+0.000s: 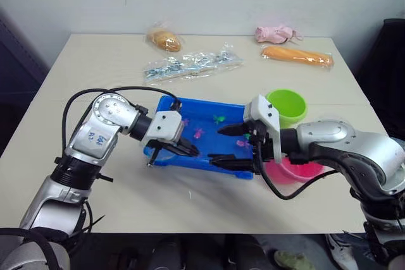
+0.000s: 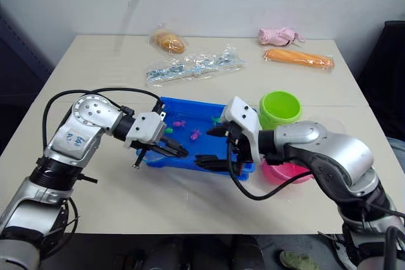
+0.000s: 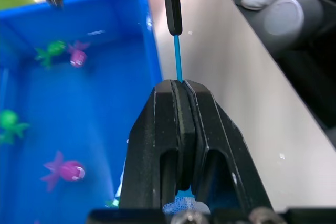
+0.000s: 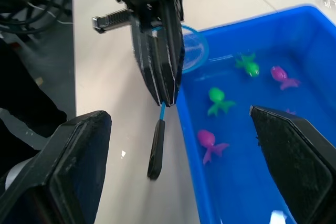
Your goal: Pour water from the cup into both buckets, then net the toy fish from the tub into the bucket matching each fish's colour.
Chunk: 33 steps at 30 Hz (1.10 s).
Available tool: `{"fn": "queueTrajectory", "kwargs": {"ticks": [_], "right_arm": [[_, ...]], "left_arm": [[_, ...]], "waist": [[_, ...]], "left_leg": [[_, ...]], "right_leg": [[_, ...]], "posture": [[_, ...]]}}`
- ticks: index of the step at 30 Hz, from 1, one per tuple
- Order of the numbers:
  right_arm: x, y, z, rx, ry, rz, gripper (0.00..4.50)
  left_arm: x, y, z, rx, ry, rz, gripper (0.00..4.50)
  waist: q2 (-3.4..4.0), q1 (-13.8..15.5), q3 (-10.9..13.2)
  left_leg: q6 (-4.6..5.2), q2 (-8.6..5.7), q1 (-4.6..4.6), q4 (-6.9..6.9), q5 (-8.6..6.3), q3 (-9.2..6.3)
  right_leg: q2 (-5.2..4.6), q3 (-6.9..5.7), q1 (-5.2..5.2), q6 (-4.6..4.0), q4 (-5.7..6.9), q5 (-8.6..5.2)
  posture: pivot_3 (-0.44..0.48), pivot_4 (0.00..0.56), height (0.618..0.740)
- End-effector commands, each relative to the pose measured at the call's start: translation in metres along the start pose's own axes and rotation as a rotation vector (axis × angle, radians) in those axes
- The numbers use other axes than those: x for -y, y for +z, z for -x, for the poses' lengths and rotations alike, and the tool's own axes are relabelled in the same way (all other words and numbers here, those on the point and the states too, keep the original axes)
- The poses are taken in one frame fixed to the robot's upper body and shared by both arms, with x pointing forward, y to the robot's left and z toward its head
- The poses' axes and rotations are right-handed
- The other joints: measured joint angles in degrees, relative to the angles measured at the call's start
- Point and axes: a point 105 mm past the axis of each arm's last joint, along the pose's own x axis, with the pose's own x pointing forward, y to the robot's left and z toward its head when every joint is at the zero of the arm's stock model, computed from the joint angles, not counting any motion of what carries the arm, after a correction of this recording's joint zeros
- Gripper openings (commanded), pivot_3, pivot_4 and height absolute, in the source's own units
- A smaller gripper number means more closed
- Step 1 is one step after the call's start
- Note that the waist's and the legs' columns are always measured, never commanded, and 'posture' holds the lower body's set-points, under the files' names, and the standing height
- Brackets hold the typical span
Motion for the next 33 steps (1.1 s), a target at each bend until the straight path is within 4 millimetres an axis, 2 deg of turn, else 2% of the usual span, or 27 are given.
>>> {"fn": "queueTrajectory", "kwargs": {"ticks": [1, 8, 18, 21, 23, 28, 29, 33], "right_arm": [[-0.005, 0.001, 0.001, -0.019, -0.001, -0.015, 4.50], [-0.007, 0.002, 0.007, 0.021, -0.027, -0.089, 4.50], [-0.008, -0.001, 0.006, 0.042, -0.021, -0.135, 4.50], [-0.008, -0.004, 0.006, 0.038, -0.019, -0.142, 3.67], [-0.007, -0.006, 0.004, 0.038, -0.021, -0.149, 2.61], [-0.007, -0.008, 0.002, 0.043, -0.015, -0.161, 0.33], [-0.007, -0.008, 0.002, 0.043, -0.015, -0.161, 0.09], [-0.006, -0.009, 0.001, 0.045, -0.017, -0.164, 0.09]], "left_arm": [[-0.009, 0.005, 0.001, 0.001, 0.064, -0.021, 0.12], [-0.011, 0.004, 0.002, 0.018, 0.105, -0.003, 0.12], [-0.011, 0.009, -0.006, 0.037, 0.103, 0.003, 0.12], [-0.012, 0.009, -0.006, 0.037, 0.107, 0.004, 0.00], [-0.011, 0.009, -0.005, 0.031, 0.105, 0.002, 0.00], [-0.011, 0.010, -0.006, 0.029, 0.107, -0.010, 0.00], [-0.011, 0.011, -0.006, 0.029, 0.107, -0.016, 0.00], [-0.009, 0.011, -0.007, 0.027, 0.101, -0.024, 0.00]], "waist": [[0.00, 0.1, 0.0], [0.00, 0.3, 0.0], [0.00, 0.3, 0.0], [0.00, 0.3, 0.0], [0.00, 0.2, 0.0], [0.00, 0.2, 0.0], [0.00, 0.2, 0.0], [0.00, 0.3, 0.0]], "left_leg": [[0.02, 0.00, -0.03, 0.10, -0.01, -0.01], [0.04, 0.02, -0.07, 0.18, -0.02, -0.13], [0.03, 0.00, -0.06, 0.19, -0.02, -0.11], [0.03, -0.01, -0.06, 0.19, -0.02, -0.11], [0.03, -0.01, -0.06, 0.19, -0.02, -0.10], [0.03, -0.01, -0.06, 0.19, -0.02, -0.10], [0.03, -0.01, -0.05, 0.20, -0.02, -0.10], [0.03, -0.01, -0.06, 0.20, -0.02, -0.09]], "right_leg": [[0.00, -0.02, 0.02, 0.01, 0.00, 0.00], [0.00, 0.01, 0.05, 0.06, 0.03, 0.04], [0.01, 0.01, 0.05, 0.06, 0.05, 0.04], [0.01, 0.01, 0.05, 0.06, 0.05, 0.04], [0.01, 0.02, 0.05, 0.06, 0.05, 0.04], [0.02, 0.02, 0.05, 0.06, 0.06, 0.04], [0.02, 0.02, 0.05, 0.06, 0.06, 0.04], [0.02, 0.02, 0.05, 0.06, 0.06, 0.04]], "posture": [[0.000, 0.150, 0.740], [0.000, 0.150, 0.740], [0.000, 0.150, 0.740], [0.000, 0.150, 0.740], [0.000, 0.150, 0.740], [0.000, 0.150, 0.740], [0.000, 0.150, 0.740], [0.000, 0.150, 0.740]]}}
